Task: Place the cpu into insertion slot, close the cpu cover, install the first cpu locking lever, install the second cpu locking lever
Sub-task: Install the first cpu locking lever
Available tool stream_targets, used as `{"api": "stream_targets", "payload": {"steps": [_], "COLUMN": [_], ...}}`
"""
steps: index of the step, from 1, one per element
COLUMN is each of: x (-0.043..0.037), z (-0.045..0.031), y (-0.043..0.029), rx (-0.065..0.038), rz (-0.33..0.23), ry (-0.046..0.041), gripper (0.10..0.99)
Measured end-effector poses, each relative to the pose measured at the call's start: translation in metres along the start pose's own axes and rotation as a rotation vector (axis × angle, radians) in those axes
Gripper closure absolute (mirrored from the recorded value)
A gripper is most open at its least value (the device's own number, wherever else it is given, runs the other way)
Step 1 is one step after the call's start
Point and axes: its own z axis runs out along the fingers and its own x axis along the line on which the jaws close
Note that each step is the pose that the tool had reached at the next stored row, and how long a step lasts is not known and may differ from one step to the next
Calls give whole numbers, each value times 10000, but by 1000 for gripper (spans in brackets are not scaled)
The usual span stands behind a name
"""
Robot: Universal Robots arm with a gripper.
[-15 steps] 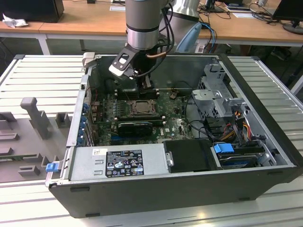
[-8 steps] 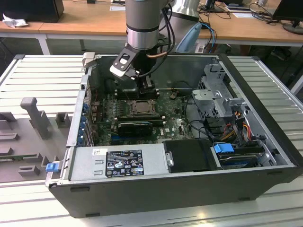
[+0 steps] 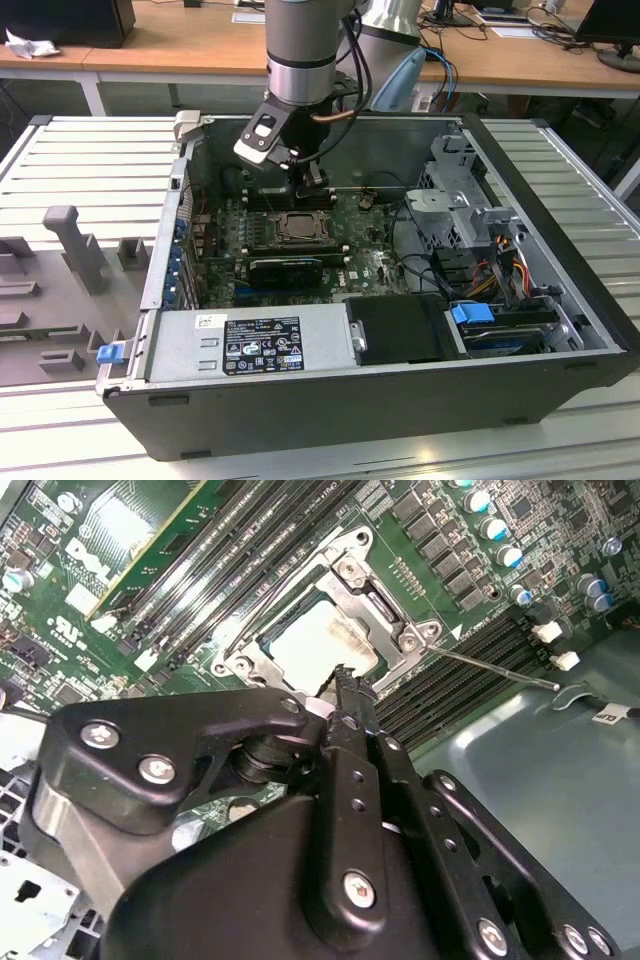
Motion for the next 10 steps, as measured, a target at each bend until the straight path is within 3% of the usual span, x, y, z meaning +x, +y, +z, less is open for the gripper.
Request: {"api": "stream_targets", "payload": {"steps": [10], "x": [0], "z": [0], "y": [0], "rx": [13], "rz": [-528], "ry": [19], "gripper": [980]}}
